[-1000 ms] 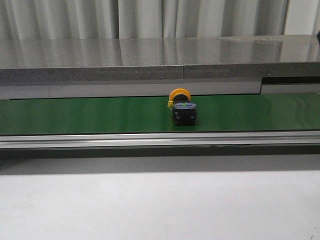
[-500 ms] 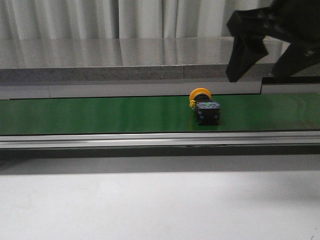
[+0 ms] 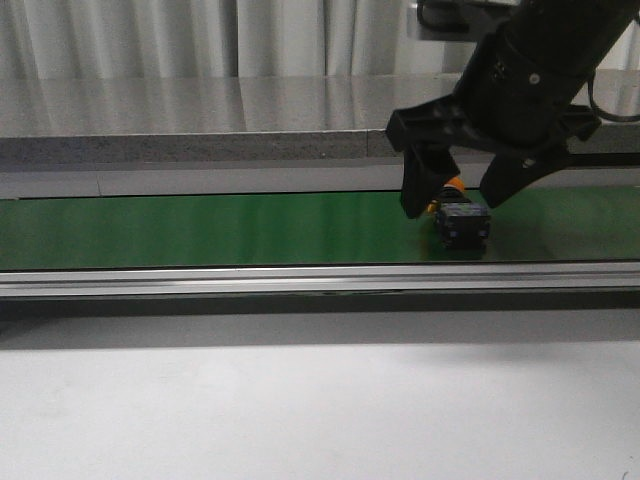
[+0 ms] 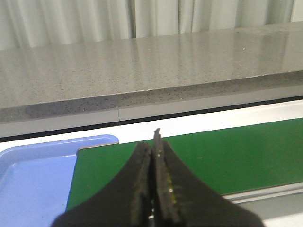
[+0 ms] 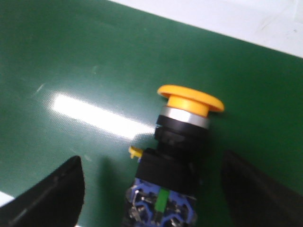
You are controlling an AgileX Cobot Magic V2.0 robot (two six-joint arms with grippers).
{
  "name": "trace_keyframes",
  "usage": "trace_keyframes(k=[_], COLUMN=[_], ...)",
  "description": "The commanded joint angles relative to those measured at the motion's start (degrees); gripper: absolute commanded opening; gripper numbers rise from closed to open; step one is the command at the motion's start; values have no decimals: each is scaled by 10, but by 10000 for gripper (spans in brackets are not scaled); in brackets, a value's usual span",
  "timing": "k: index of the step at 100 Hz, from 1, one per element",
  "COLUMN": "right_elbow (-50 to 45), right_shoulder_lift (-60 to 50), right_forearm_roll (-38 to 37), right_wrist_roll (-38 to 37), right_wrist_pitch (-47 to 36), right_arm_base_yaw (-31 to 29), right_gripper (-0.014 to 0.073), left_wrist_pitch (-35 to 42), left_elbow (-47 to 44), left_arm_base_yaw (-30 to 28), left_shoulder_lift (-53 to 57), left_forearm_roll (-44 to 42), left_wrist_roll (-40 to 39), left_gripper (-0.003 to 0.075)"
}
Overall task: Move button from left to right
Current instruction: 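Lift the button with the right gripper and carry it over the green mat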
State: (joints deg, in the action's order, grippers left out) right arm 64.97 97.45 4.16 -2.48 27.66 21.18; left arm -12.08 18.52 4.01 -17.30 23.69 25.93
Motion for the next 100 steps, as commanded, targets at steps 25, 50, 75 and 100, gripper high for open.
trace_keyframes(k=[25, 50, 75, 100], right_elbow=[25, 80, 131, 131], right_shoulder_lift=[-6, -39, -69, -73], right_forearm_roll=[-10, -35, -106, -111], right_wrist_roll=[6, 6, 11, 72], right_wrist_pitch=[-9, 49, 115, 113], right_arm_base_yaw=[-2, -8, -95, -245], right_gripper=[312, 255, 255, 255], left_wrist_pitch=[40, 40, 40, 40], left_elbow=[17, 17, 17, 17], left_arm_base_yaw=[4, 4, 4, 4], left_shoulder_lift=[-4, -4, -4, -4], left_forearm_roll=[8, 8, 8, 8], left_wrist_roll=[0, 0, 0, 0], left_gripper=[-19, -19, -19, -19])
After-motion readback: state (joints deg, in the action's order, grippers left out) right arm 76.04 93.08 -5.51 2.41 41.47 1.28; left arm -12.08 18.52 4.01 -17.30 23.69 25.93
